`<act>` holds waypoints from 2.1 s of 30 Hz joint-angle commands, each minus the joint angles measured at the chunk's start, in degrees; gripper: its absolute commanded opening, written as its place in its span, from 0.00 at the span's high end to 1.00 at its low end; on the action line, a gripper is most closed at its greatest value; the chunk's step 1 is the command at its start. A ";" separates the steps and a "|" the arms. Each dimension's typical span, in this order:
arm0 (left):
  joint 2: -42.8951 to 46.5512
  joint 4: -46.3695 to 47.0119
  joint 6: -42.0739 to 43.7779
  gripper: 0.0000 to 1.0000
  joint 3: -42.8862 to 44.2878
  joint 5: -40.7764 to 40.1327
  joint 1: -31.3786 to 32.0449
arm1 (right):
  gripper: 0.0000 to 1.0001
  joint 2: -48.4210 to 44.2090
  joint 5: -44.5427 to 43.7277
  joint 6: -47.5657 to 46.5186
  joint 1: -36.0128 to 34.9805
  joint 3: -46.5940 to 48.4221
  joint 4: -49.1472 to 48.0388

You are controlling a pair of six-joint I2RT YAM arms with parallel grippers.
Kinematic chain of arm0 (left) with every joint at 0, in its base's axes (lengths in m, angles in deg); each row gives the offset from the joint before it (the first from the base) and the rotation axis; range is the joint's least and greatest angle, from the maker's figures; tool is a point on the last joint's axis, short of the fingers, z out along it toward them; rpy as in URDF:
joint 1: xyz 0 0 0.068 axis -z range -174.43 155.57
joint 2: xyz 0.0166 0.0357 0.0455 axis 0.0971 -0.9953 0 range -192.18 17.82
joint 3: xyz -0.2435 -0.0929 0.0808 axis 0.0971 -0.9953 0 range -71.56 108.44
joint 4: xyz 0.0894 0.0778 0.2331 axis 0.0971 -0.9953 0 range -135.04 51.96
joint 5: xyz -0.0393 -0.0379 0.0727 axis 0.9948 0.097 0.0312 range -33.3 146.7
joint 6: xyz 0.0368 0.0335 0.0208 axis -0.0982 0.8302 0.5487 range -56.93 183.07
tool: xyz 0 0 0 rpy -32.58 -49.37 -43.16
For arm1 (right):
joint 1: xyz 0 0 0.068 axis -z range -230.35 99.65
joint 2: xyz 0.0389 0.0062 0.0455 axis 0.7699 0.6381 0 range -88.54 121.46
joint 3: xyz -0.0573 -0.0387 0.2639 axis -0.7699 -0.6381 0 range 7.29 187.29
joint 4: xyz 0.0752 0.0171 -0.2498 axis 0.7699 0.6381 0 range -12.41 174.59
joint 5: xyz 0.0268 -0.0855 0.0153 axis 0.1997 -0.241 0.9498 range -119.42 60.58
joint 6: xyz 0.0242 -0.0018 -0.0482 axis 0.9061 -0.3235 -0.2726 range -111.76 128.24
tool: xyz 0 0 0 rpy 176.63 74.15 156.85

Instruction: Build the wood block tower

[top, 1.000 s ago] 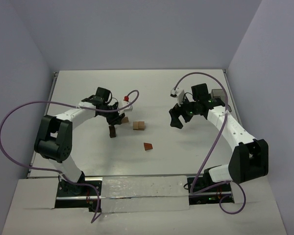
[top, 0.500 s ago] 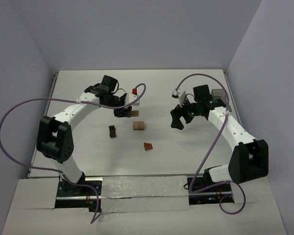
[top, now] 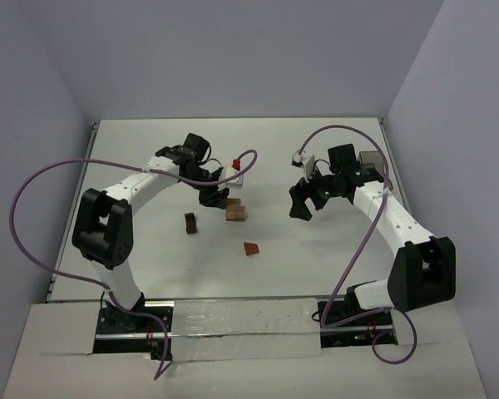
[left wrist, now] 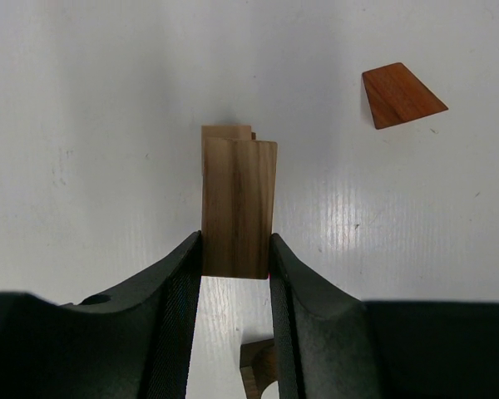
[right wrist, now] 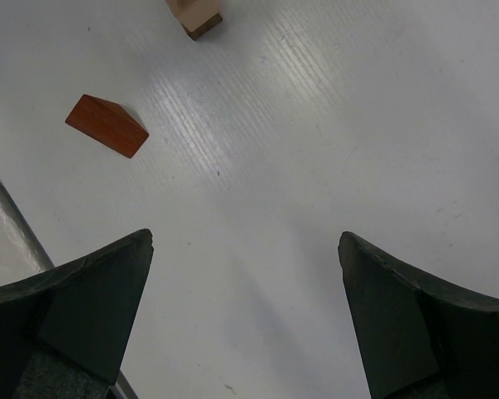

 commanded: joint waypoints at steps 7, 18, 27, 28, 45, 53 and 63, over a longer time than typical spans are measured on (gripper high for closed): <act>-4.03 -1.32 1.54 0.54 4.20 3.11 1.20 | 0.00 -0.24 1.27 -0.43 0.43 0.39 -0.72; -3.90 -0.76 1.16 0.50 3.76 3.00 1.21 | 0.00 0.47 1.79 -0.31 0.43 0.57 -0.98; 6.51 0.42 11.36 0.46 -8.50 4.64 -0.97 | 0.00 0.73 1.97 -0.26 0.35 0.57 -0.98; 6.53 -3.06 16.14 0.46 -8.61 5.25 -1.49 | 0.00 0.73 1.97 -0.26 0.35 0.57 -0.89; -2.95 -14.78 35.81 0.42 -3.74 2.25 -3.10 | 0.00 2.62 1.09 -0.35 0.43 1.31 0.03; -6.28 -13.51 36.48 0.42 -1.78 1.86 -2.23 | 0.00 3.27 1.00 -0.52 0.43 1.01 0.25; -8.20 -10.97 35.55 0.40 -3.27 -0.59 -0.54 | 0.00 3.81 1.10 -0.52 0.43 1.18 0.43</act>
